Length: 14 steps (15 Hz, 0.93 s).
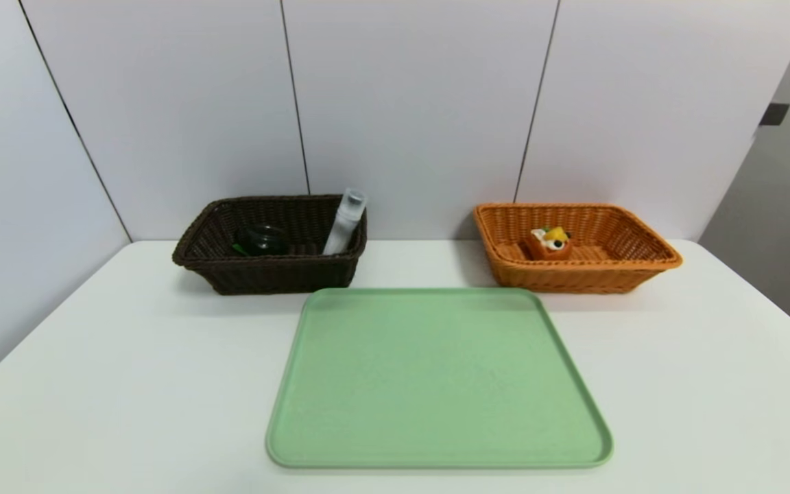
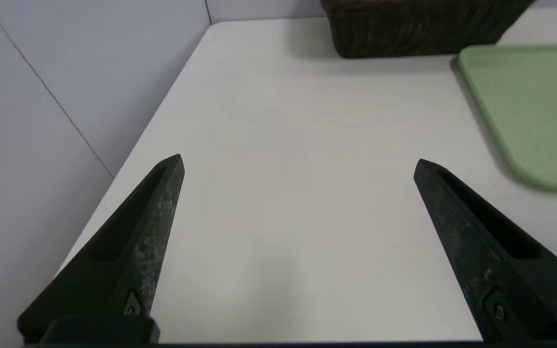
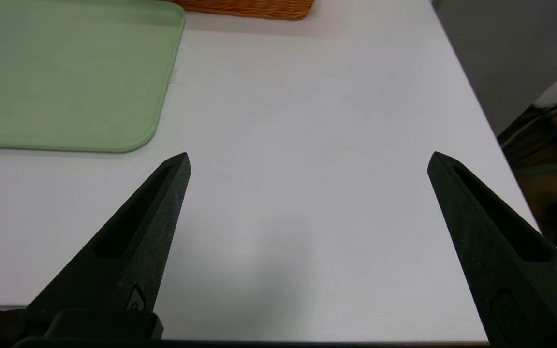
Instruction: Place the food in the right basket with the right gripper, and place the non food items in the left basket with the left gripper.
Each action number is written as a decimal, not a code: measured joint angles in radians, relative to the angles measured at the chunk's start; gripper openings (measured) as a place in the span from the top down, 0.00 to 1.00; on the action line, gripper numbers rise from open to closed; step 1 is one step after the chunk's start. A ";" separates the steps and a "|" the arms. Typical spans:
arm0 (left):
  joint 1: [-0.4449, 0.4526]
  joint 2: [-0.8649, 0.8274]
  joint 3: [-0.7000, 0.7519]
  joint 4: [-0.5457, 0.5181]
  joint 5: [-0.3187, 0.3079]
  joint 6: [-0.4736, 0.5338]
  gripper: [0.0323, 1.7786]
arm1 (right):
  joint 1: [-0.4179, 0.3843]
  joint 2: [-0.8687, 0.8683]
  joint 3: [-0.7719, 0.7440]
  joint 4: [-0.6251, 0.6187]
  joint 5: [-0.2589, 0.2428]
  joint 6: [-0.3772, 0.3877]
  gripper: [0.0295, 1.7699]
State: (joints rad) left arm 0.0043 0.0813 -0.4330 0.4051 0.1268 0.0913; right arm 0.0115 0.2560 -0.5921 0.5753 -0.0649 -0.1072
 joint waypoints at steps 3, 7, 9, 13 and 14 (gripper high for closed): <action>0.000 -0.057 0.028 -0.063 -0.053 0.118 0.05 | -0.007 -0.179 0.110 -0.101 -0.073 -0.099 0.04; 0.000 -0.078 0.191 -0.342 -0.076 0.145 0.05 | -0.010 -0.247 0.399 -0.541 -0.081 -0.133 0.04; 0.000 -0.079 0.321 -0.532 -0.084 0.175 0.05 | -0.010 -0.256 0.536 -0.776 -0.027 -0.136 0.04; 0.000 -0.080 0.425 -0.709 -0.135 0.167 0.05 | -0.010 -0.259 0.589 -0.824 0.027 -0.119 0.04; 0.000 -0.080 0.429 -0.639 -0.162 0.153 0.05 | -0.010 -0.260 0.591 -0.730 0.054 -0.094 0.04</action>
State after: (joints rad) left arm 0.0043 0.0017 -0.0038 -0.2343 -0.0349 0.2447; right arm 0.0013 -0.0036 -0.0013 -0.1547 -0.0109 -0.2015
